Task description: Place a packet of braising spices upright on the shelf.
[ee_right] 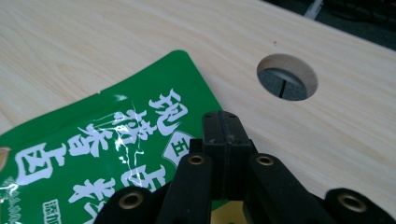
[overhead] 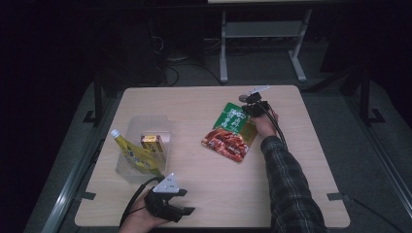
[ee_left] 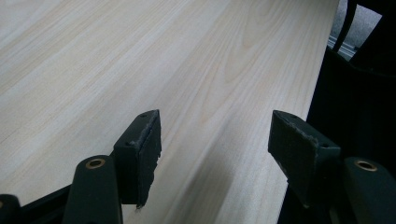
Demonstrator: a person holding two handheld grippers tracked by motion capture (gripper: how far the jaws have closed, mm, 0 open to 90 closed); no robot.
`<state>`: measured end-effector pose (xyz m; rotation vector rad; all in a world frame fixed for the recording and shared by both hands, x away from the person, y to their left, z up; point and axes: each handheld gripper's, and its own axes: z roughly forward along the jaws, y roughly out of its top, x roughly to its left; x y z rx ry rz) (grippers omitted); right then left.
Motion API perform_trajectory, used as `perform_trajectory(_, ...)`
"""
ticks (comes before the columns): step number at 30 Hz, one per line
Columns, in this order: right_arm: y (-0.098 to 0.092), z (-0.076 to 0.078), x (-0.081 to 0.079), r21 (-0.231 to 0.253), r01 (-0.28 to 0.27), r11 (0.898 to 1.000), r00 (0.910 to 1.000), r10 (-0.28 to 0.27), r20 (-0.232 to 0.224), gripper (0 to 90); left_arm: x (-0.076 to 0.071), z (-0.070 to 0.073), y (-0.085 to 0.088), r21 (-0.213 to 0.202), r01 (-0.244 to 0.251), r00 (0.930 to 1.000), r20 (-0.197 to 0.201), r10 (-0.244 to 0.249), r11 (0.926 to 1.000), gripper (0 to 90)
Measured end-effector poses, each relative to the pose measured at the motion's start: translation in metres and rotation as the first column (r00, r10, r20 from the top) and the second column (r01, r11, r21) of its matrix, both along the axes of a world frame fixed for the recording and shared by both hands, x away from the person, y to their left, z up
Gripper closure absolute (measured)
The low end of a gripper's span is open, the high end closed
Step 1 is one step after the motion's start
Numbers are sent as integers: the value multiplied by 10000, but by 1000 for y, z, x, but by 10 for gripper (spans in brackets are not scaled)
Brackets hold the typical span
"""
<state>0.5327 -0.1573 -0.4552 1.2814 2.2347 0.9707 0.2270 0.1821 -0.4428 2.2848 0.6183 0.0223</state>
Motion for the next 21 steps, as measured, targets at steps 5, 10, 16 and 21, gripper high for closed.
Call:
perform_trajectory(5,4,-8,3,-292,142,9995,9995,-150,-260,900,-1,2,0,-11,43,10000,72,-43,10000,342)
perform_trajectory(10,1,-14,6,-424,279,9987,9985,-298,-466,900,-2,2,1,-52,-27,10000,63,28,10000,342)
perform_trajectory(16,2,-15,6,-418,31,9991,9985,-54,-550,900,-2,2,1,0,-5,9999,100,5,10000,342)
perform_trajectory(21,5,-14,1,-481,-633,9968,9963,602,-620,900,-2,2,1,7,4,9999,121,-4,10000,342)
